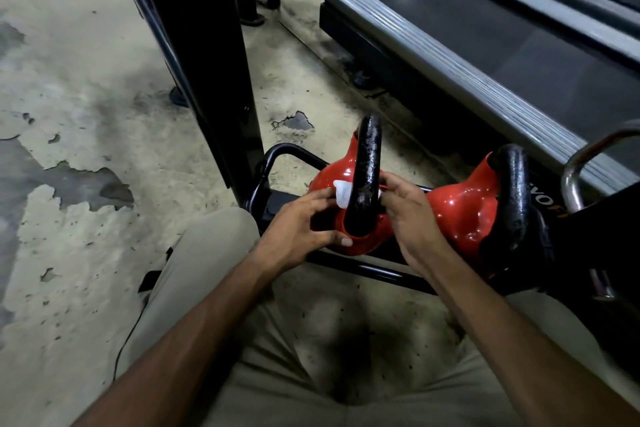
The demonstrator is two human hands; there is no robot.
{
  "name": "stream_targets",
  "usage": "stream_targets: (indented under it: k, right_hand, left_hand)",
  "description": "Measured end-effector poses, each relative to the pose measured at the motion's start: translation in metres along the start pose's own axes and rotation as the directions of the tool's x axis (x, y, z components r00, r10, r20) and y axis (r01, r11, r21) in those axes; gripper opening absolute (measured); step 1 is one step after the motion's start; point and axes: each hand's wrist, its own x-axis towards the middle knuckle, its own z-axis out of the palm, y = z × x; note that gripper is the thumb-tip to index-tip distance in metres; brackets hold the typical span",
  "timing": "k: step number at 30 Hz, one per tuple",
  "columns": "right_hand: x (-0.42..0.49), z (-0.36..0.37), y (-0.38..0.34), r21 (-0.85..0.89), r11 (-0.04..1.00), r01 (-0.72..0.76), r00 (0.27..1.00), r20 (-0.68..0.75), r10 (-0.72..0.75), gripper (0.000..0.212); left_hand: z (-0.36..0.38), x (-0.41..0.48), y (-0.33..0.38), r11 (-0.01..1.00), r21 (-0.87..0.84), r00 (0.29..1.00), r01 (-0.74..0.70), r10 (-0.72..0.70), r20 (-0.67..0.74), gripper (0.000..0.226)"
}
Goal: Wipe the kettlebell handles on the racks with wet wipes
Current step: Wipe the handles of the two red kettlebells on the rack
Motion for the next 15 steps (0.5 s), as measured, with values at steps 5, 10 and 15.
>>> stream_targets:
  k: [5,10,15]
  right_hand:
    - [-0.021,-0.004,0.014,0.039,0.999,0.035,0.983,-0.184,-0.027,0.022]
    - [-0.057,0.009,0.021,-0.320,0.899,0.300,0.880,-0.270,-0.390,0.019]
    - [-0.051,0.005,0.020,-0.786,-0.232,0.573,0.509,0.563,-0.651,0.009]
  left_hand:
    - [-0.001,-0.001,0.001,0.999,0.028,1.000,-0.015,0.014,0.026,0.073]
    - [-0.001,0.004,-0.004,0.999,0.035,1.000,-0.019,0.018,0.014,0.074]
    - [0.000,0.003,-0.005,0.997,0.011,0.997,-0.083,0.083,0.008,0.060]
